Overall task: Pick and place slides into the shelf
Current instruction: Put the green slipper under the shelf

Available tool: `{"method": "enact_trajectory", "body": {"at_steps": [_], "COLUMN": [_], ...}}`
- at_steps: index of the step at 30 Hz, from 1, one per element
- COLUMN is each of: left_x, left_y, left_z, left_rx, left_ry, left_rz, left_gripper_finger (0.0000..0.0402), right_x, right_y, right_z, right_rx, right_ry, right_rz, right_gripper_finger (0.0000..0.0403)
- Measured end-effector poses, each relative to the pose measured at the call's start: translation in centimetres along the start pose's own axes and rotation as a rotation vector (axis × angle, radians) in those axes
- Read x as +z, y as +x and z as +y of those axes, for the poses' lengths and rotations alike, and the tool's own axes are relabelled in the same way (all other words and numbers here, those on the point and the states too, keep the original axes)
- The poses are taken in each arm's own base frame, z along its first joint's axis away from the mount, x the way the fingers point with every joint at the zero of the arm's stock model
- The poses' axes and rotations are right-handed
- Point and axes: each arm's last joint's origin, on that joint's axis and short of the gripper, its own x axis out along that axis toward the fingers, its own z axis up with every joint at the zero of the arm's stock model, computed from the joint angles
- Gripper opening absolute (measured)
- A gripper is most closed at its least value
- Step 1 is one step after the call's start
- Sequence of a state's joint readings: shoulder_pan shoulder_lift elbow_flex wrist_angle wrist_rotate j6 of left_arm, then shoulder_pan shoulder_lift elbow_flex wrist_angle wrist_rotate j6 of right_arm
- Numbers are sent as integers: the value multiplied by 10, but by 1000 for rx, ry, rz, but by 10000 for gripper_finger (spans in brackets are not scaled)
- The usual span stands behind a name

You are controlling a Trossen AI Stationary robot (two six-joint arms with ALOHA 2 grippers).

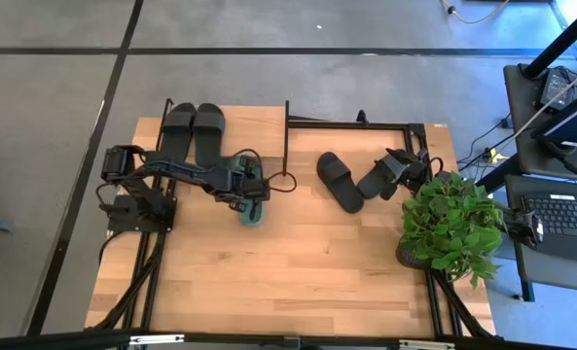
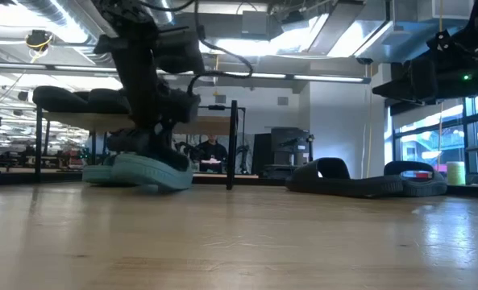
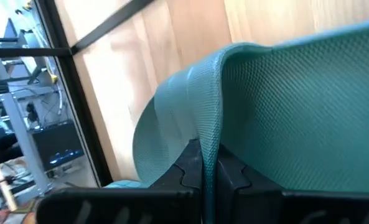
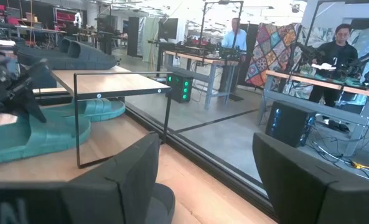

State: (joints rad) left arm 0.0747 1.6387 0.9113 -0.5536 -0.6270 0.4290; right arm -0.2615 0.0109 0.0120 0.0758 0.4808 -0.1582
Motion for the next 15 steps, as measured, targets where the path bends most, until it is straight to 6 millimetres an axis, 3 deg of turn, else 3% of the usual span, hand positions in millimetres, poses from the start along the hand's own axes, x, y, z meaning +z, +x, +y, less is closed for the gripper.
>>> {"method": "enact_trajectory", "body": {"at_steps": [7, 15], "left_x": [-10, -14], "left_y": [-7, 4], "left_z": [1, 1], "left_rx": [27, 34], "left_ry": [-14, -30], "left_rz": [-53, -80], "left_gripper_finger": [2, 22], "right_x": [0, 0], "right_y": [0, 0], "right_z": [0, 0], "right_rx": [0, 0], "right_ry": [0, 0], "right_rz": [1, -1], "right_gripper_finger": [257, 257]}}
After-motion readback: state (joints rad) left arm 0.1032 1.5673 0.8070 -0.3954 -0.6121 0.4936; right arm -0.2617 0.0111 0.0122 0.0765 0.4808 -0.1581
